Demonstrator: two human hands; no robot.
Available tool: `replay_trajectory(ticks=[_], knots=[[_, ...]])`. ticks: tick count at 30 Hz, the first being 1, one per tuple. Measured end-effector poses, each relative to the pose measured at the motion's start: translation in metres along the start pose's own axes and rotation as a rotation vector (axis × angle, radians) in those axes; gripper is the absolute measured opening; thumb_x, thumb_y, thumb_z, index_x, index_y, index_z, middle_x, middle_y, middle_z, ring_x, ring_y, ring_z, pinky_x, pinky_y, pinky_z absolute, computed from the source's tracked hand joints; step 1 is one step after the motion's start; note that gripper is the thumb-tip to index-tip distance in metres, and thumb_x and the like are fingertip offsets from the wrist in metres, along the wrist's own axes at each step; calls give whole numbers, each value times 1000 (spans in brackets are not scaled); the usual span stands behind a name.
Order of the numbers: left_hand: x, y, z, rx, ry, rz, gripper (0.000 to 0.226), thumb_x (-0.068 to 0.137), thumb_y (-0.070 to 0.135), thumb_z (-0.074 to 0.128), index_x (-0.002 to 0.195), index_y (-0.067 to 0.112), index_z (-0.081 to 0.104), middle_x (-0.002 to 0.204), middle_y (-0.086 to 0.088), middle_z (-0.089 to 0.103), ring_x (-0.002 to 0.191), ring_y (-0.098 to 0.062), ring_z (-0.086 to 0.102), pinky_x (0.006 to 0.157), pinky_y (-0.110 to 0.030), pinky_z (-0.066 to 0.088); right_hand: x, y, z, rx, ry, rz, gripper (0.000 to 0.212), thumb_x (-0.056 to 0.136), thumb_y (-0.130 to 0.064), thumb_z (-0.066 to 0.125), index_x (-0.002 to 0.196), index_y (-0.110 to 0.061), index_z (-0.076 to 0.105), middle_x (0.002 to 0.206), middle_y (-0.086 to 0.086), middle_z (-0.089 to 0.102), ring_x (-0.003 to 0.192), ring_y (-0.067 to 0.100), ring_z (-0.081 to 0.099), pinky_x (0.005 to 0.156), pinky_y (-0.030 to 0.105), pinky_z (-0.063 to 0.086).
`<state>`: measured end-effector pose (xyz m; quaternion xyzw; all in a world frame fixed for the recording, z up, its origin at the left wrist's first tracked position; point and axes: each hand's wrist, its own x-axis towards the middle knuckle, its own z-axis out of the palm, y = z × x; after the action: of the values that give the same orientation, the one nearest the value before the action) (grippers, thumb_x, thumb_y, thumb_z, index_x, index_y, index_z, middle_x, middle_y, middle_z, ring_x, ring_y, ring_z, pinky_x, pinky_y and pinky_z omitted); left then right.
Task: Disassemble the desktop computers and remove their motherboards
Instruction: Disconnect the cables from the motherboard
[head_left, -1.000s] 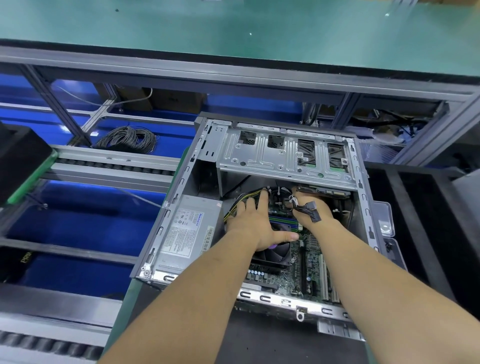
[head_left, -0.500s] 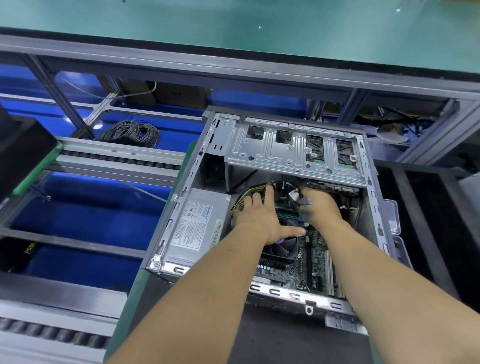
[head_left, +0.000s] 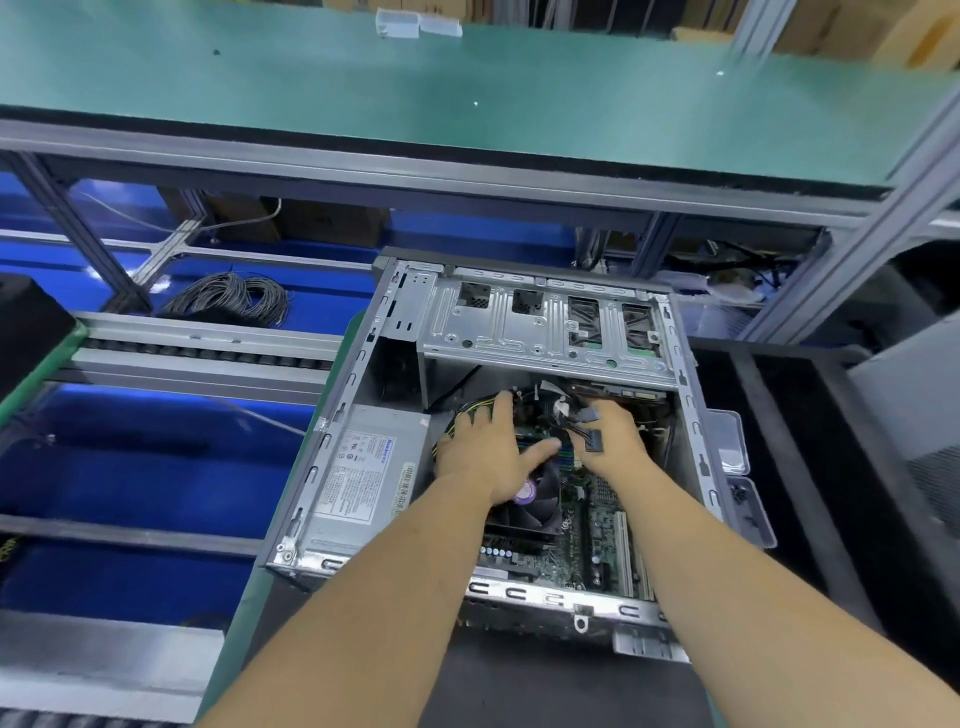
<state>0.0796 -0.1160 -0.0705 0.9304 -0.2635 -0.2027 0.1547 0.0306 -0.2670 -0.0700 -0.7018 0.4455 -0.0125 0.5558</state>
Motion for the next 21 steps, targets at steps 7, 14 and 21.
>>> replay_trajectory(ticks=[7,14,21], knots=[[0,2,-10,-100,294,-29,16,104,22,45,117,12,47,108,-14,65,98,-34,58,69,-41,45,1,9,9,-129,-7,-94,19,99,-5,48,94,6,64,70,14,56,57,22,45,51,30,34],[6,5,-11,-89,325,-78,34,100,8,48,130,14,34,122,-14,54,100,-36,61,67,-41,41,9,0,21,-213,-107,-198,52,101,-40,53,133,2,56,123,19,63,110,34,60,68,29,42],[-4,4,-15,163,174,85,44,98,36,47,137,16,44,139,-11,41,128,-31,37,100,-47,37,32,-11,20,-592,-45,-98,57,107,-47,27,156,-19,30,148,13,48,125,30,54,87,33,43]])
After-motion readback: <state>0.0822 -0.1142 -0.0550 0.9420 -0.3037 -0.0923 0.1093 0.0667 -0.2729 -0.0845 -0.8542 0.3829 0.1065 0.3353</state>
